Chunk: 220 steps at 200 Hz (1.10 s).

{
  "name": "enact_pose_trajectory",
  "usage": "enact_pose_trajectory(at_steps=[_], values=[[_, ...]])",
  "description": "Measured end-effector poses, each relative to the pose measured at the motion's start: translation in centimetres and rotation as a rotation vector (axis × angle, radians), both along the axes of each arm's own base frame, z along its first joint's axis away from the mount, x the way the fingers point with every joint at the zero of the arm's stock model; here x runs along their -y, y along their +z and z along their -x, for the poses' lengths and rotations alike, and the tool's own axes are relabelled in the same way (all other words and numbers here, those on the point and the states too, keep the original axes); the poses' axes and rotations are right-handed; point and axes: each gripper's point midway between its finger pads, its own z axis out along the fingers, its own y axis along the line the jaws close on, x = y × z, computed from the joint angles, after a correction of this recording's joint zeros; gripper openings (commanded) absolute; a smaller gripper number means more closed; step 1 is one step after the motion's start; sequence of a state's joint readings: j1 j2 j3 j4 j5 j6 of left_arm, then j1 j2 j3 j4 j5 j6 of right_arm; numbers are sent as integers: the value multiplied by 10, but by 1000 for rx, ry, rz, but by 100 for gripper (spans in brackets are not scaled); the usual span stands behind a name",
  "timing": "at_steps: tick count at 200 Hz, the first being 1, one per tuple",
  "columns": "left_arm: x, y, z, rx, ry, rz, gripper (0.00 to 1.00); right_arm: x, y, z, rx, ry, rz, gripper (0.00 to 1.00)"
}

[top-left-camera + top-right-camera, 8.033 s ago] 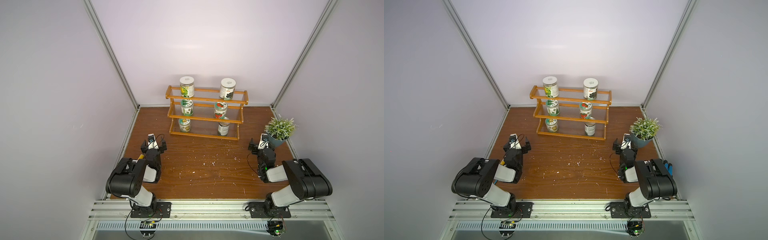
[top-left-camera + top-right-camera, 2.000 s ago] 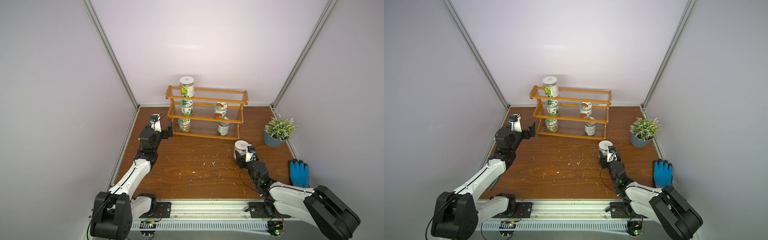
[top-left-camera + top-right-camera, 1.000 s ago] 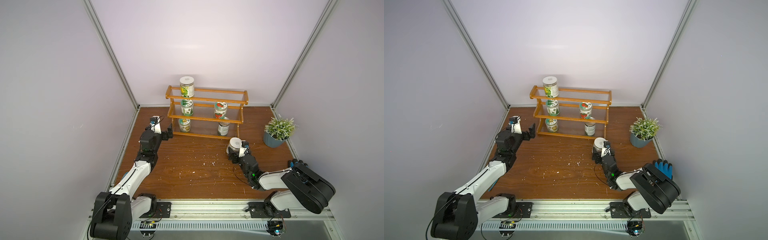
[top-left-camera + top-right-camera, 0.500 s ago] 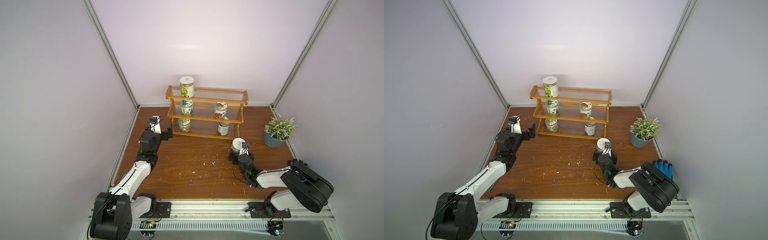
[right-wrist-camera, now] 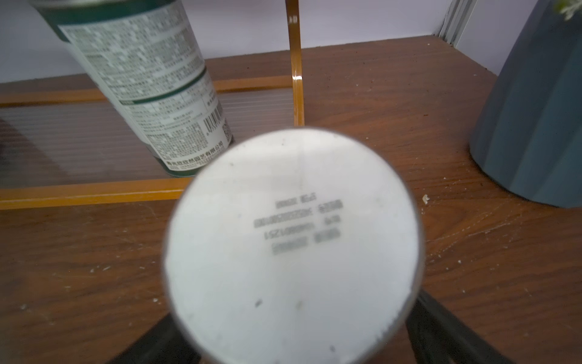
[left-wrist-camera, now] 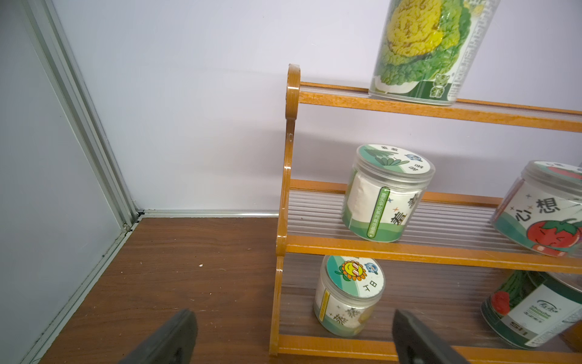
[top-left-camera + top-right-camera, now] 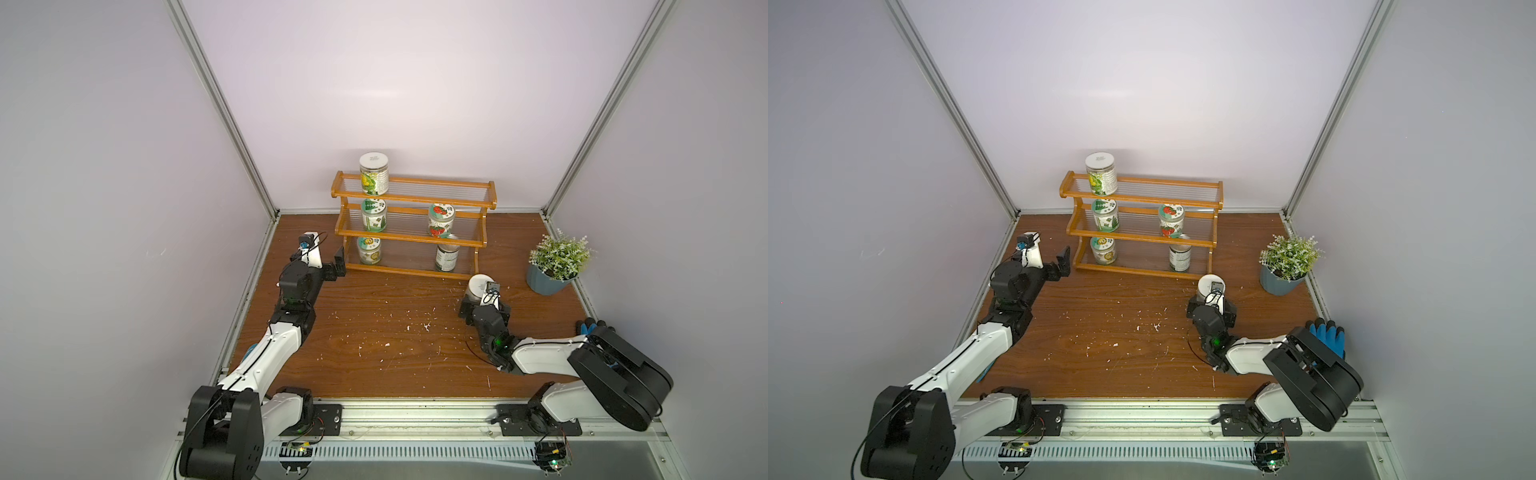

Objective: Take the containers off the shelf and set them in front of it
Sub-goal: 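Place the container at the center of the board, then pick up a container from the shelf.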

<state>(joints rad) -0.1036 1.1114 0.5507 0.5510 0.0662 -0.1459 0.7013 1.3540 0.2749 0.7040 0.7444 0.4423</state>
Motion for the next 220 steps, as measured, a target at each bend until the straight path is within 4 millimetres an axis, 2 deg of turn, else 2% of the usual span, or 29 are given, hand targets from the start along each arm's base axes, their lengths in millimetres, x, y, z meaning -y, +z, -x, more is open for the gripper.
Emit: enact_pose_trajectory(at_steps=[26,72,110,129,150,179,200,220], values=[[0,0,1,5,-1,1,100,-2,27,5,55,8,-30,99],[1,-1,1,2,-9,5,100,1,49,19,61,9,-20,99],[9,7,-5,-4,-47,5,100,-12,83,25,81,64,-37,99],[16,25,-16,11,-82,3,100,-30,105,23,85,121,-24,99],[24,56,-31,52,-116,-5,100,-49,128,24,100,190,-11,99],[36,101,-51,130,-159,-17,100,-59,153,23,137,232,0,99],[47,125,-70,175,-204,-30,100,-60,158,24,153,248,17,99],[58,131,-85,187,-244,-38,100,-61,157,23,149,256,42,99]])
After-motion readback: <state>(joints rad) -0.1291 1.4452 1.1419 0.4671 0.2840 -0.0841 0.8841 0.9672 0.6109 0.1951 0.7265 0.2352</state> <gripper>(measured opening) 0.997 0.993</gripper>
